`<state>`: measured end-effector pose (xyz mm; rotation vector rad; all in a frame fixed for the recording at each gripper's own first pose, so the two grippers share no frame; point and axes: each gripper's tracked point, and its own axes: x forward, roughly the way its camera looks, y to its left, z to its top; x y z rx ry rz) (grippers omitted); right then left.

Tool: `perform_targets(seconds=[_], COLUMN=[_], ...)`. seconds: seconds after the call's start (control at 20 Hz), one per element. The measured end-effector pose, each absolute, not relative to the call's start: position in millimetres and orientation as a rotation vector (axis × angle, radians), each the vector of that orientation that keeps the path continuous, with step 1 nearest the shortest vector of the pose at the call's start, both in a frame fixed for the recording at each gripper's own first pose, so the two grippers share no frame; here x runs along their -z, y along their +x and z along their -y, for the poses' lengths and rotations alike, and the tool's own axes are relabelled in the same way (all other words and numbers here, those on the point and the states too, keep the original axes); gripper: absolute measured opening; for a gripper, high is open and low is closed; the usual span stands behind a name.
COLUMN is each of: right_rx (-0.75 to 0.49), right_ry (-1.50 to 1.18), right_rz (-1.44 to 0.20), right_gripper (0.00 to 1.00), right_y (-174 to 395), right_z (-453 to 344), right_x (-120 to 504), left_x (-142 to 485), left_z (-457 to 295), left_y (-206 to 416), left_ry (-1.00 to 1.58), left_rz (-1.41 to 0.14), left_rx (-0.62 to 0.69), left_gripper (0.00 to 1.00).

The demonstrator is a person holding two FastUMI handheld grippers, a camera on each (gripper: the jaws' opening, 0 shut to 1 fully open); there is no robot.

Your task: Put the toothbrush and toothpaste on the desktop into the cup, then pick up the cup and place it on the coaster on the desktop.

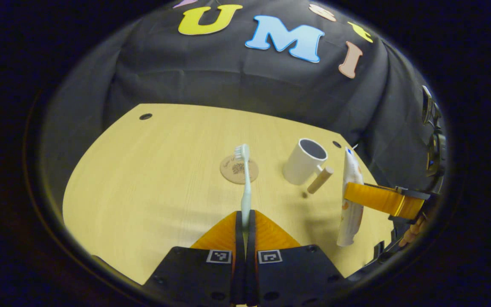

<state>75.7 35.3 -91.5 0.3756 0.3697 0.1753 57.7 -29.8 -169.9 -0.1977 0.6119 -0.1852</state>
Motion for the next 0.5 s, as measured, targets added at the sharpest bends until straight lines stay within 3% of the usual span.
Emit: perform_targets(seconds=[0.5], right_rx=[-0.145], right_ry=[0.311], right_rz=[-0.12], right_gripper=[0.21], right_y=[141], right_z=[-1], right_x=[26], left_x=[108], left_z=[31], left_y=[95], left_ry=[-0.2], left_rz=[-0.421], left_rx=[0.147], left_gripper=[0.08])
